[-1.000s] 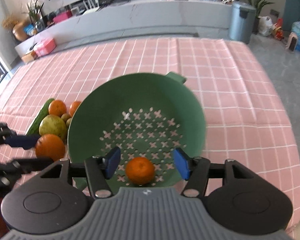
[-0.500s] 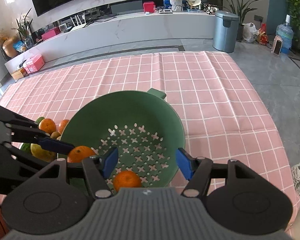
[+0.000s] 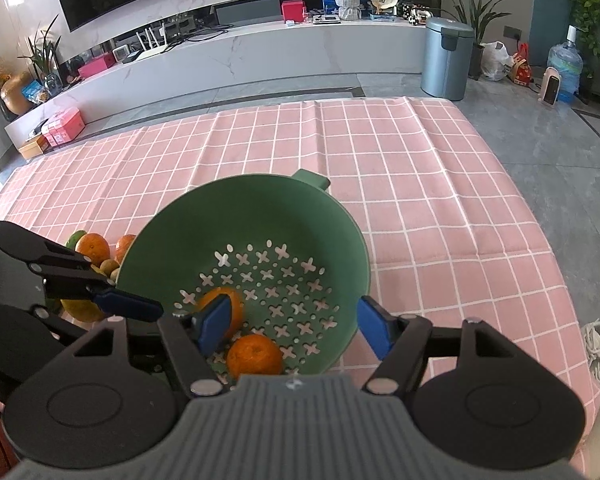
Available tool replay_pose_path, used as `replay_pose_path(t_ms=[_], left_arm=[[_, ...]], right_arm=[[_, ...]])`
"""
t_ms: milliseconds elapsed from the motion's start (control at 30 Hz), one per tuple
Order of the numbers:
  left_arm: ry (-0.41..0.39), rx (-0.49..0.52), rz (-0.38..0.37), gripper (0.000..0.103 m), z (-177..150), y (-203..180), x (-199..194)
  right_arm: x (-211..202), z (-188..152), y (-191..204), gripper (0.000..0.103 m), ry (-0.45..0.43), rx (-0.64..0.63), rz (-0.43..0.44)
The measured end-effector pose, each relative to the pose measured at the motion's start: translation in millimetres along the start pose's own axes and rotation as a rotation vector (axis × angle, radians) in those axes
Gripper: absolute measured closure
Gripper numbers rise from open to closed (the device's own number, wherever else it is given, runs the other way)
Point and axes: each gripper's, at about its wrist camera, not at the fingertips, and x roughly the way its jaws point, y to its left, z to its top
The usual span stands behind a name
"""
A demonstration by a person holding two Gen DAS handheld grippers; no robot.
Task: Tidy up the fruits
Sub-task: 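Carry both oranges over the green colander and open both tools to drop them, then move both tools back to the produce pile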
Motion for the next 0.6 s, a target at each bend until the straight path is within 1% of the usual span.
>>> replay_pose_path(t_ms=[133, 200, 367, 467, 600], left_arm=[[-0.084, -0.038, -0.001, 0.05, -9, 6, -26], [-0.129, -0.067, 0.01, 0.05, -16, 10, -41], [-0.231, -0.12, 0.059, 0.05, -39, 22, -79], [-0.27, -0.156, 0.1, 0.05, -54, 32, -95], [-0.313, -0.214, 0.154, 0.05, -74, 50, -113]], right_arm=[[-8, -2, 3, 0.037, -0.021, 0.019, -0.009], [-13, -4, 6, 0.037, -0.04, 0.037, -0.017], [-26, -14, 22, 0.037, -0.109, 0.077, 0.001], [-33, -22, 36, 0.037, -0.158, 0.088, 0.014], [-38, -32, 61, 0.037, -0.231, 0.076, 0.054]])
